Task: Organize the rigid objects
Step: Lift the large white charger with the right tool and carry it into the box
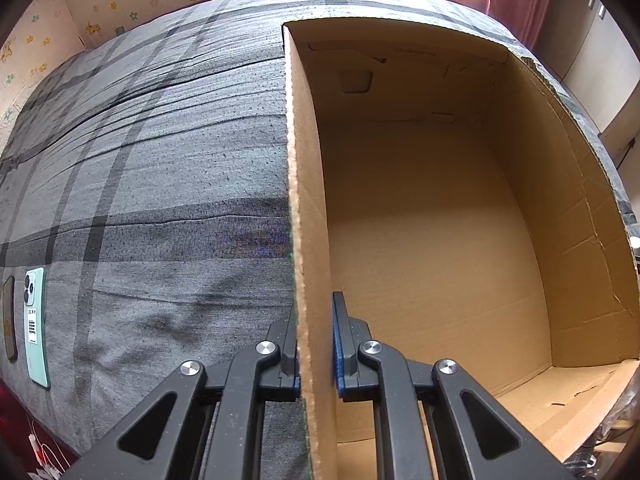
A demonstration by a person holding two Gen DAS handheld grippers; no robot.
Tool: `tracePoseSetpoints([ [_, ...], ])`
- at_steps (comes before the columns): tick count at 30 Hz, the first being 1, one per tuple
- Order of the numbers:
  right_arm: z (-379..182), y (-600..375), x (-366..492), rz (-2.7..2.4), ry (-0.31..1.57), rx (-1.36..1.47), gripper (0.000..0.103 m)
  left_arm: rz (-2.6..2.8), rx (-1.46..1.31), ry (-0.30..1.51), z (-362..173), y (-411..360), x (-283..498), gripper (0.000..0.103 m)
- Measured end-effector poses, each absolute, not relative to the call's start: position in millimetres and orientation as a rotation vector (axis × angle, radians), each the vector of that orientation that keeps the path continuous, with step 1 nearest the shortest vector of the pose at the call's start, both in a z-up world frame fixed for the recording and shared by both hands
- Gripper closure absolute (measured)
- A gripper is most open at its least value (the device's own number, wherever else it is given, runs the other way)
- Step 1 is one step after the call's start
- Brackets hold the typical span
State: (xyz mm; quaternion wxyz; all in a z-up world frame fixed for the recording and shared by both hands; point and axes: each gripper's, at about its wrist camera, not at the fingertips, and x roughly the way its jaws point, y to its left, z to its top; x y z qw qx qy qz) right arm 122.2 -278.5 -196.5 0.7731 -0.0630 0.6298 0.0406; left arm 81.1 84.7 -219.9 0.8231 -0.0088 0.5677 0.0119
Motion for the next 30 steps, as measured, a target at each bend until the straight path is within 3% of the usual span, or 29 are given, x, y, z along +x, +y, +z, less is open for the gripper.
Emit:
tracePoseSetpoints([
  [30,-99.1,-154.4,135.7,0.252,1.198,-0.239,0.055,0.025,-0.021,1.223,-219.0,85.3,84.9,0.091],
])
